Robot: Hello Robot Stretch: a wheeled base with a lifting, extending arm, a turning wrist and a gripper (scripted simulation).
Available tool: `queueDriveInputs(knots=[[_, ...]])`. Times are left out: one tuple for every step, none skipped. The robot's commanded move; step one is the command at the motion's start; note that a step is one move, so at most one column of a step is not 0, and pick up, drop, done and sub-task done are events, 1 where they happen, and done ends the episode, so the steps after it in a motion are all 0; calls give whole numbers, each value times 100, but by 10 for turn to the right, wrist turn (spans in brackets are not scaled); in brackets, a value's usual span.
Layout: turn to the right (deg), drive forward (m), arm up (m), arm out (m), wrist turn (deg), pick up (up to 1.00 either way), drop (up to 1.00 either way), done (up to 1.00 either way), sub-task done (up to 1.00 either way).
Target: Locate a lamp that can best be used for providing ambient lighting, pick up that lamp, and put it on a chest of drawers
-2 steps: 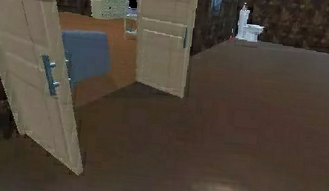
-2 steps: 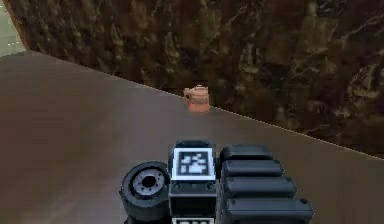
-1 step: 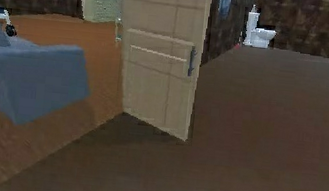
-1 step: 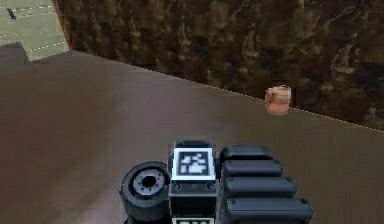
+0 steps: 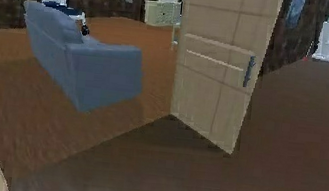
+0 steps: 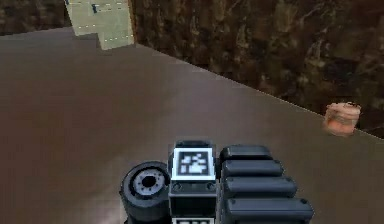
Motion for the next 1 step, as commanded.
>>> queueDriveInputs(knots=[[0,15,0,0,0,0,0,0,0]])
